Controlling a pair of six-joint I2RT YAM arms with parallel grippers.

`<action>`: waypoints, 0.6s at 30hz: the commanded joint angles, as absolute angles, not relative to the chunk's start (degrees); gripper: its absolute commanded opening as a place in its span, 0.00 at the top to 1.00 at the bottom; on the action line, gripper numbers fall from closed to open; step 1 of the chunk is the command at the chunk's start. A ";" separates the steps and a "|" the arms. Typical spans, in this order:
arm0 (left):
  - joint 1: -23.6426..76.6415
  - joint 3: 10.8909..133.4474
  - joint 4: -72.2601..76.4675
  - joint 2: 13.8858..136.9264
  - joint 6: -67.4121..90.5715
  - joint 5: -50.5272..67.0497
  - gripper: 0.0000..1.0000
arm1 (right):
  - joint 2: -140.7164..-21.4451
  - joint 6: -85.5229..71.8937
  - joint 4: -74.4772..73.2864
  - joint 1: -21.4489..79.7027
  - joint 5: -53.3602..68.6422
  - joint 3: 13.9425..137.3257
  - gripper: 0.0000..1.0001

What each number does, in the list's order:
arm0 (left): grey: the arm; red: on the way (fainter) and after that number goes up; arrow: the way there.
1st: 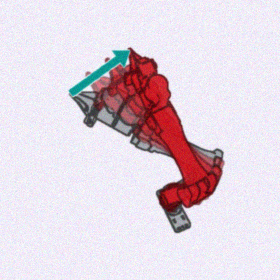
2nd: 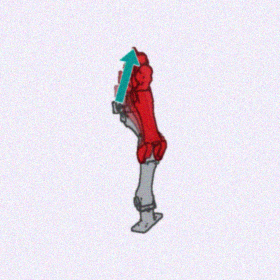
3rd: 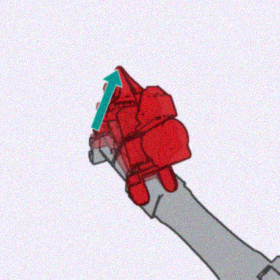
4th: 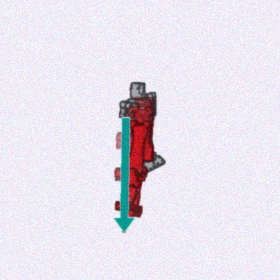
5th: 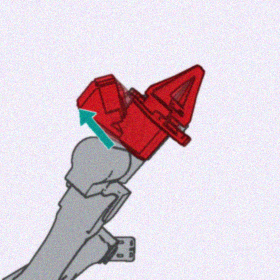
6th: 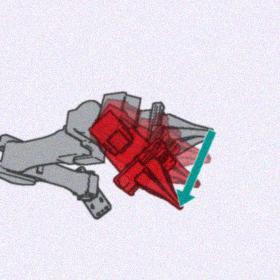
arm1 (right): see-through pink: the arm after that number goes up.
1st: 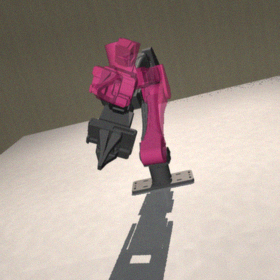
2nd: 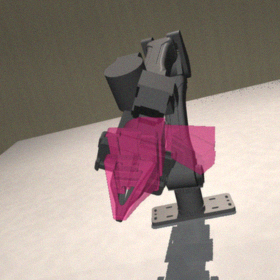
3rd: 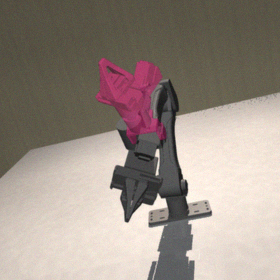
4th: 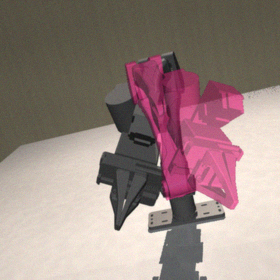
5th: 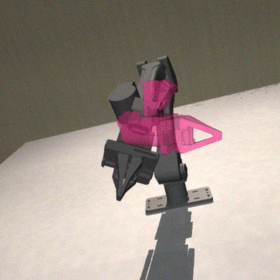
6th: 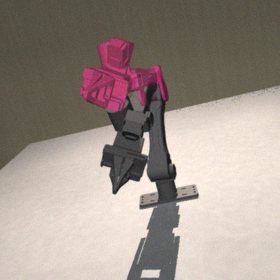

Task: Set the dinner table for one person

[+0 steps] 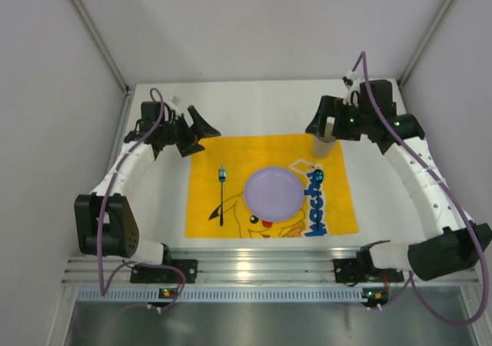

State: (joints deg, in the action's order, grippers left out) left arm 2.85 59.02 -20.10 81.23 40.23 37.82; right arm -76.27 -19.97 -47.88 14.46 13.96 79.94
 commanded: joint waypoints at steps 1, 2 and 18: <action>2.99 68.10 -28.56 84.28 33.85 32.09 0.02 | -69.18 -21.61 -39.64 14.59 23.37 82.80 0.00; 2.99 69.94 -29.35 84.98 33.32 30.69 0.02 | -68.13 -22.23 -39.73 14.59 23.81 82.27 0.00; 2.99 76.38 -29.97 91.93 35.95 17.93 0.02 | -48.52 -18.98 -58.11 14.68 23.98 61.71 0.00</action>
State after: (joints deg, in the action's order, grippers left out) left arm 2.85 75.31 -29.12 91.68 35.81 19.70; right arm -49.67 -17.39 -57.10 14.52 22.24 63.94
